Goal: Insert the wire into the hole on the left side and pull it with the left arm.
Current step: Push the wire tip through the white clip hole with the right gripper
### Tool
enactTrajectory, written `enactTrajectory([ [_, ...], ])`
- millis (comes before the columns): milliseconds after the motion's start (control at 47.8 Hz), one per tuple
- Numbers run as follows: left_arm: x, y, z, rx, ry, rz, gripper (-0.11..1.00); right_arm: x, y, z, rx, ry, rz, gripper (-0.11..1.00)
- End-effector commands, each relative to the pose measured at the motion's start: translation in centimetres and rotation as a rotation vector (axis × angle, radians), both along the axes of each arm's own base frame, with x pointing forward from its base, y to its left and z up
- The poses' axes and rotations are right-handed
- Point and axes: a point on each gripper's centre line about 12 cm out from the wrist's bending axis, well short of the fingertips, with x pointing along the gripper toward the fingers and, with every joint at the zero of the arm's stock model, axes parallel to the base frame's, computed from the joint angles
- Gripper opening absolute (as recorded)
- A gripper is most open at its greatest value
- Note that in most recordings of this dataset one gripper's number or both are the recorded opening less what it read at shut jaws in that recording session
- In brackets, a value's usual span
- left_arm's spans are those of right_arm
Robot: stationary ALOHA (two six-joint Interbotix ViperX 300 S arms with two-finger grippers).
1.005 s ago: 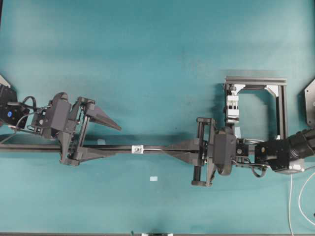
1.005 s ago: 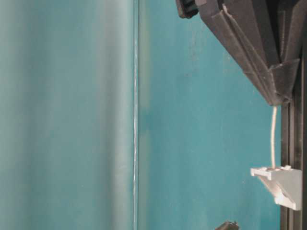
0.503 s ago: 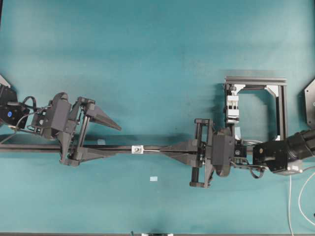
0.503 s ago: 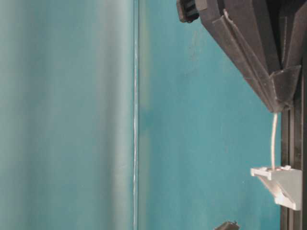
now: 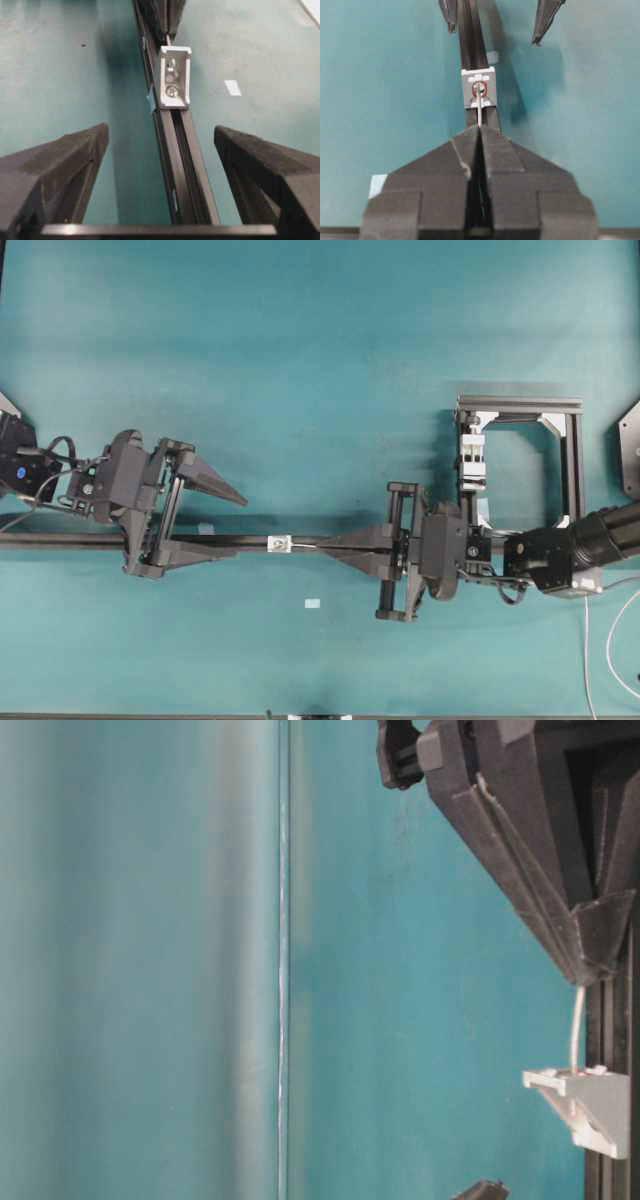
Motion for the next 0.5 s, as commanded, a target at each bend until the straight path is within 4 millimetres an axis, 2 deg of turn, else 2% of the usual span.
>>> enactTrajectory([
  [0, 0.55, -0.08, 0.97, -0.008, -0.033, 0.001, 0.76, 0.51, -0.04, 0.96, 0.012, -0.031, -0.007, -0.02],
  [482, 0.77, 0.1, 0.97, -0.007, -0.028, 0.009, 0.76, 1.22, 0.1, 1.25, -0.01, -0.044, -0.007, -0.02],
])
